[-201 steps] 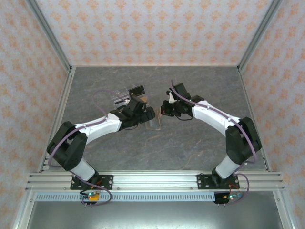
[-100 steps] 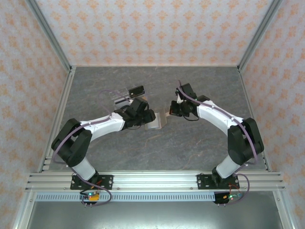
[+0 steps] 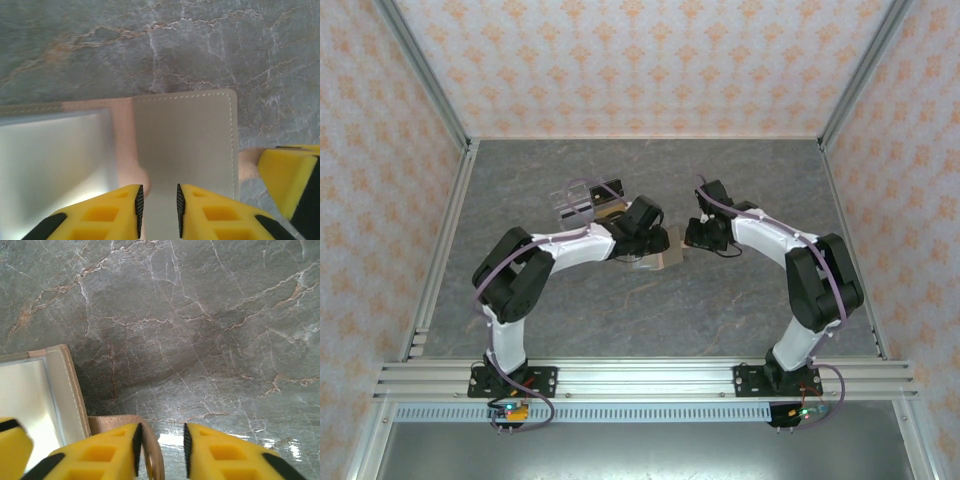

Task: Take the credit cards out of the card holder

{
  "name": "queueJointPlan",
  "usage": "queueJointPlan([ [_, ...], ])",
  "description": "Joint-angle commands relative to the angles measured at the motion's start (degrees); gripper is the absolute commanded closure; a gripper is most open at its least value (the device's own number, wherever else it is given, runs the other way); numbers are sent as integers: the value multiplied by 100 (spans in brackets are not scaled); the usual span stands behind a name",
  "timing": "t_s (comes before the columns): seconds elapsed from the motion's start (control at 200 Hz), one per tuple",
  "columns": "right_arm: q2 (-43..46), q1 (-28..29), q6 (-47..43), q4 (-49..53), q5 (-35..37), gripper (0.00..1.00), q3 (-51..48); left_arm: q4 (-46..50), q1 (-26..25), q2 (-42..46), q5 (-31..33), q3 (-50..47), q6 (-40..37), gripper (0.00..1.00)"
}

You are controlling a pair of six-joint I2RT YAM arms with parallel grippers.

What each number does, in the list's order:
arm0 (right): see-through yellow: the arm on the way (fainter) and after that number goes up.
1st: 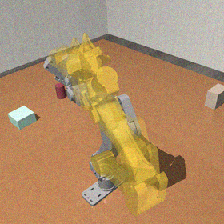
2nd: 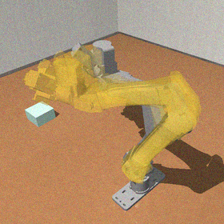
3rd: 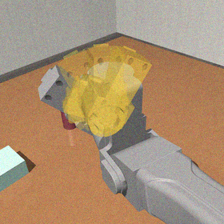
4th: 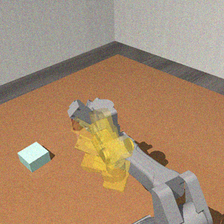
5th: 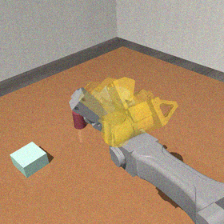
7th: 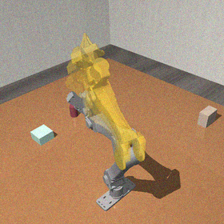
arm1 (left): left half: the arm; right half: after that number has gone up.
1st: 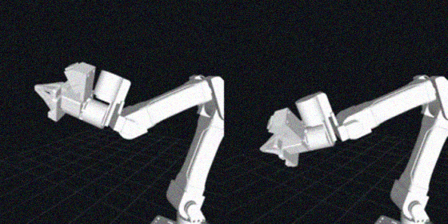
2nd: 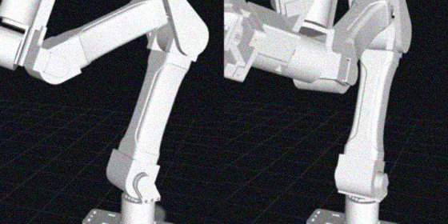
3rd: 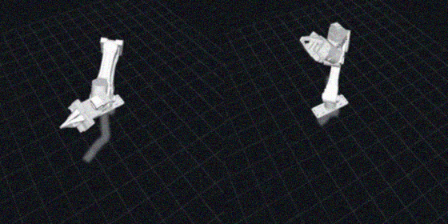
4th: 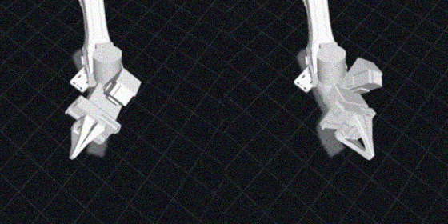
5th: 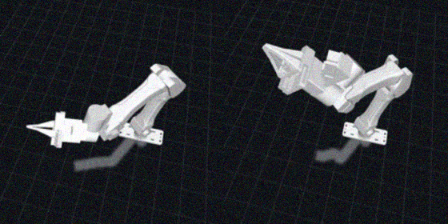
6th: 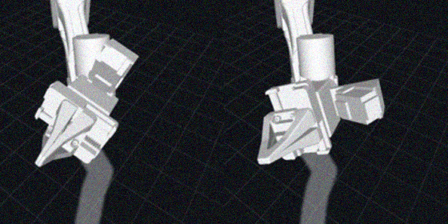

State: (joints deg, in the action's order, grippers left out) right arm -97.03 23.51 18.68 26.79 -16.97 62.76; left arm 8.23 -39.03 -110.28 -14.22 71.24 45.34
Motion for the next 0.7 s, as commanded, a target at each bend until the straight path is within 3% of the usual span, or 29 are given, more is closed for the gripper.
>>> queueJointPlan([
  [0.0,477,-34,217,-106,247,66,-143,273,-52,-291,-70,279,-164,79],
  [0.185,847,-22,283,-259,-474,66,-273,342,-63,-529,-191,417,-186,89],
  [0.33,588,56,429,-392,-1006,77,-274,338,-70,-581,-209,391,-166,95],
  [0.525,77,172,619,-464,-1109,82,-185,357,-70,-466,-216,347,-123,99],
  [0.691,-282,173,647,-368,-860,83,-146,589,-61,-61,-69,318,-79,96],
])
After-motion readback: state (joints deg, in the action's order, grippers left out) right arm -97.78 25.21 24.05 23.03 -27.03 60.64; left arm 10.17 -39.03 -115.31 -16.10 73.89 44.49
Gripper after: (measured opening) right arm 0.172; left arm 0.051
